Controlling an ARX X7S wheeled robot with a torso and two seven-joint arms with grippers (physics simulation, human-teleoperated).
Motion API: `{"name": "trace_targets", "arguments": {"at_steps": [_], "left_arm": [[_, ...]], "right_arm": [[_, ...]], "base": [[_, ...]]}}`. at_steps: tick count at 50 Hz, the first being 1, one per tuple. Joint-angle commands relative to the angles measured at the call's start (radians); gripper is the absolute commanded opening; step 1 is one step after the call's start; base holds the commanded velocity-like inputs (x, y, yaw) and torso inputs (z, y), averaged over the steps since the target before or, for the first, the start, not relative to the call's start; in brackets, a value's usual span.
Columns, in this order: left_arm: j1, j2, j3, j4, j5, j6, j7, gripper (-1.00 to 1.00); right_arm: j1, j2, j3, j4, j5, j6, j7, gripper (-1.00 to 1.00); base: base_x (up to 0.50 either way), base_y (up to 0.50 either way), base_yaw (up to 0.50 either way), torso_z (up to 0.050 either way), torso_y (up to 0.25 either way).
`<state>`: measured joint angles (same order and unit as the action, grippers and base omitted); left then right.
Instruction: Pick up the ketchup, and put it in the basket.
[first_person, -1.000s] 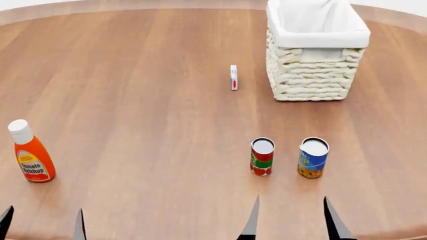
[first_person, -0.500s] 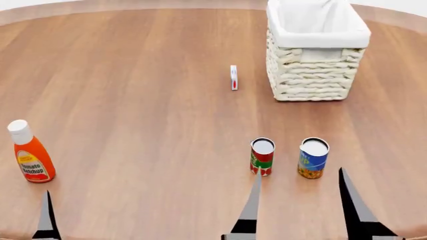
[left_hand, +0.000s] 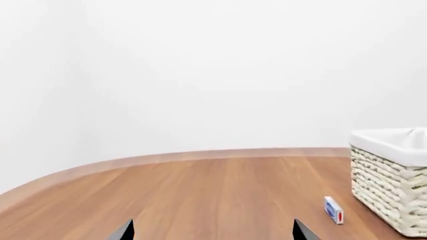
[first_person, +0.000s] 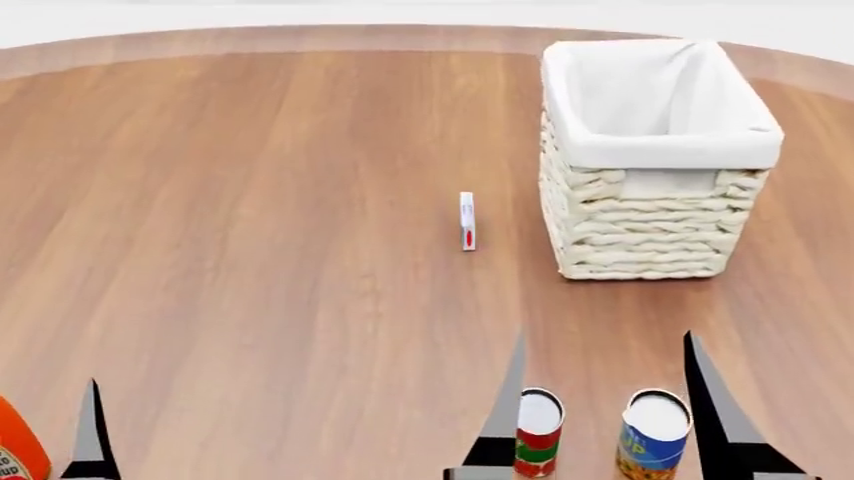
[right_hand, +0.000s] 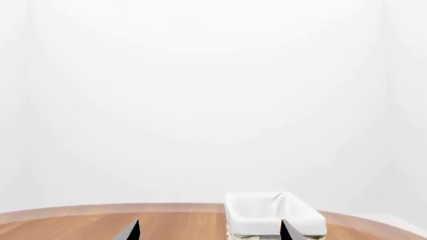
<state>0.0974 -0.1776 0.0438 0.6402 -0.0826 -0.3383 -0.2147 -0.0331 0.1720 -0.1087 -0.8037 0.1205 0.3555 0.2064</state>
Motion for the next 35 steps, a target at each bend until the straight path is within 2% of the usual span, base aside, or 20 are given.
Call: {"name": "trace_targets", "arguments": {"at_steps": [1,35], "left_arm": [[0.001,0.014,-0.035,-0.02,-0.032,0.077,0.037,1.0],[-0.001,-0.005,-0.025,-0.033,-0.065,0.085,0.012,1.0]], "right_arm": [[0.009,-0.012,0.017,0.029,-0.005,-0.013,-0.019,1.0],[0.01,0.014,-0.002,0.035,0.013,-0.018,0.01,1.0]], "base": [[0.5,0.0,0.0,0.0,0.0],[0.5,0.0,0.0,0.0,0.0]]}}
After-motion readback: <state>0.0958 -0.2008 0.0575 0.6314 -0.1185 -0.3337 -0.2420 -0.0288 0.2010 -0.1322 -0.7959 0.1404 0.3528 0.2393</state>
